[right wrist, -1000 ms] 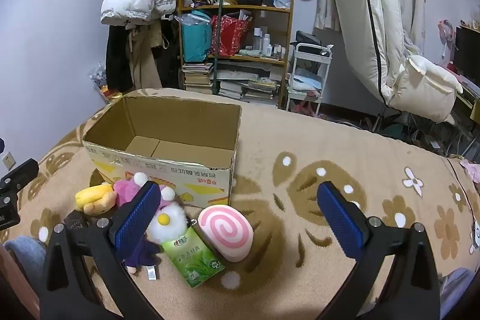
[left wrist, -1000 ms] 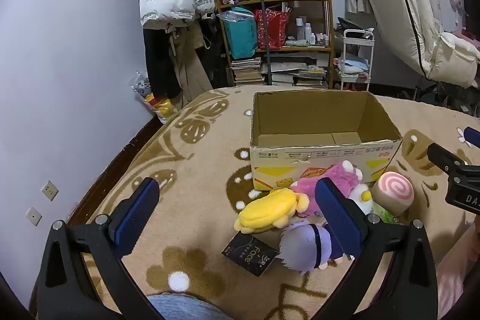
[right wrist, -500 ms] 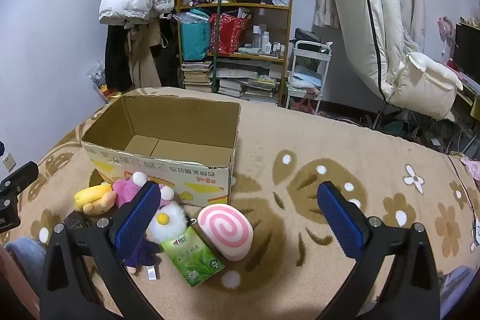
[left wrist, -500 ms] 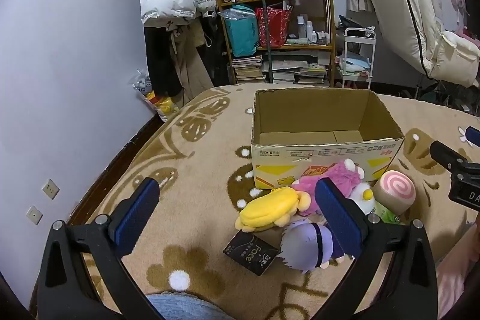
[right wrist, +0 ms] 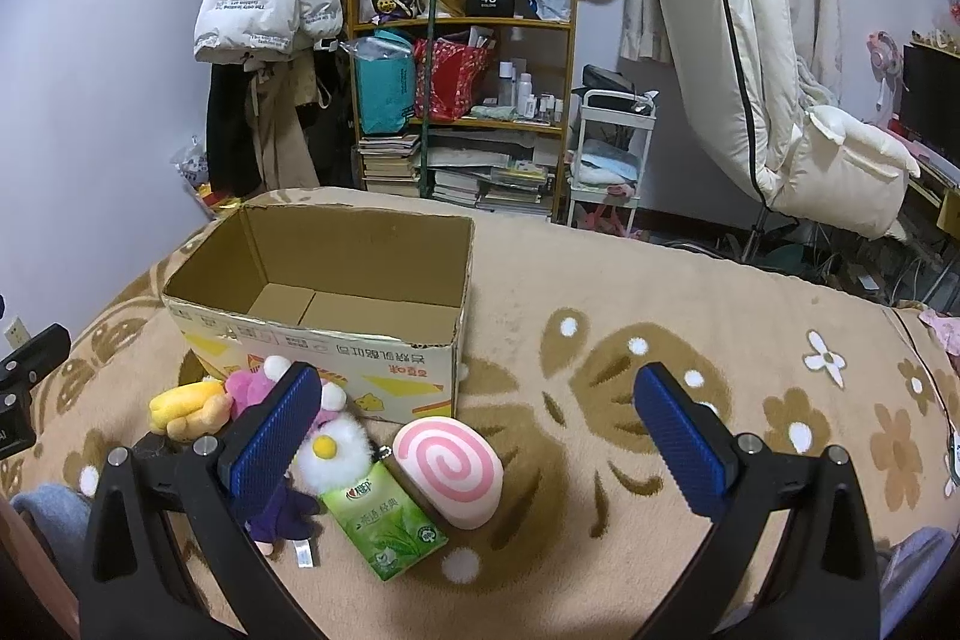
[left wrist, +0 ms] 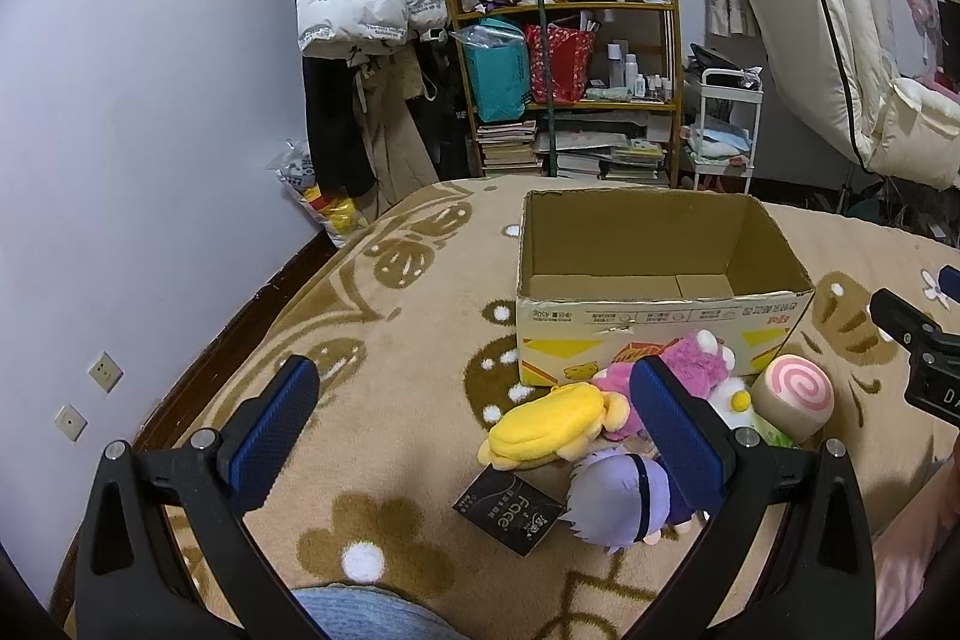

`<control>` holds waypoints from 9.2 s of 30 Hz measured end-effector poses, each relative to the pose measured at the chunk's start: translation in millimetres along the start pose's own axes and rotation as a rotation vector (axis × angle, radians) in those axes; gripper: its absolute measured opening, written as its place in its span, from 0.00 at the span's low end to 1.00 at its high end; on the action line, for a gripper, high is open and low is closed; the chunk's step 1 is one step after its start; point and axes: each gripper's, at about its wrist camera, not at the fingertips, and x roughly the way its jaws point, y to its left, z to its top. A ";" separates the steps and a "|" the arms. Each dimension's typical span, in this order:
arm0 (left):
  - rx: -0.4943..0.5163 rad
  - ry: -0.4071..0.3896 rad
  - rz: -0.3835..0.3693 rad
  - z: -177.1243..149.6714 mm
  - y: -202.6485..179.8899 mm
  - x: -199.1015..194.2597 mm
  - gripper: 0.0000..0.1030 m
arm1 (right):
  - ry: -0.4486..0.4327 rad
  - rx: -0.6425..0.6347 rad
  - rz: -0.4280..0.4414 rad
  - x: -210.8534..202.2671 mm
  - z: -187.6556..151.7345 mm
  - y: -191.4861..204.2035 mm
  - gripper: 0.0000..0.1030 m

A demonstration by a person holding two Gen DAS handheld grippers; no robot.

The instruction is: Organize soft objects

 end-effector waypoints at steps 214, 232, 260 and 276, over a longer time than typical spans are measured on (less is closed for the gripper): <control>0.022 -0.156 -0.123 99.1 -17.3 59.6 0.49 | -0.057 0.029 0.319 65.7 72.1 33.3 0.44; 0.119 0.029 -0.168 67.0 -59.7 115.9 0.52 | 0.041 0.009 0.320 102.0 46.2 41.1 0.49; 0.074 0.039 -0.106 67.2 -39.4 110.3 0.74 | 0.089 -0.006 0.303 103.1 39.4 35.7 0.80; -0.017 0.080 -0.071 62.1 -6.6 85.2 0.97 | 0.069 0.042 0.292 60.4 31.0 24.6 1.00</control>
